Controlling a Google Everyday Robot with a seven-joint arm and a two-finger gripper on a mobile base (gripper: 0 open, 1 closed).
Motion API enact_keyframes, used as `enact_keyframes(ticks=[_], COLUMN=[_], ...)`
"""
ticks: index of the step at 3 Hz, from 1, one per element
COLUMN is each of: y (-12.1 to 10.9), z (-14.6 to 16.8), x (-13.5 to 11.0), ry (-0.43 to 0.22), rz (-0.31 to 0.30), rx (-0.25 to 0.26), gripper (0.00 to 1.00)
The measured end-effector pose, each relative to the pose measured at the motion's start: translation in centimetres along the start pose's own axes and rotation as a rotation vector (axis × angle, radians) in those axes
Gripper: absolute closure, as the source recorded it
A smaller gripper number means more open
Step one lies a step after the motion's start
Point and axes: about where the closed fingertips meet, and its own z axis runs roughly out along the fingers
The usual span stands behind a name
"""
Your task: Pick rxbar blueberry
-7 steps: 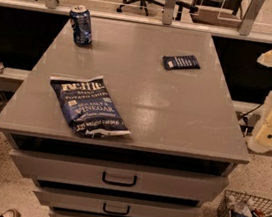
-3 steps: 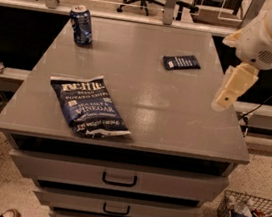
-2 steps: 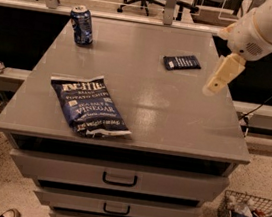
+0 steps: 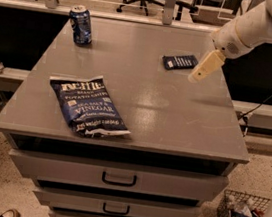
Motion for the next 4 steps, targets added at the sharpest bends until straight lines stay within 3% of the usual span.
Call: enact_keyframes(ticks=[2, 3, 4], y=[-4.0, -4.6, -4.4], z=[6.3, 8.6, 10.1], x=[1.2, 1.0, 0.8], ry=[-0.080, -0.092, -0.095], rz=[0.154, 0.195, 0.223], rx=[0.026, 0.005, -0.035], gripper=[0.00, 0.00, 0.16])
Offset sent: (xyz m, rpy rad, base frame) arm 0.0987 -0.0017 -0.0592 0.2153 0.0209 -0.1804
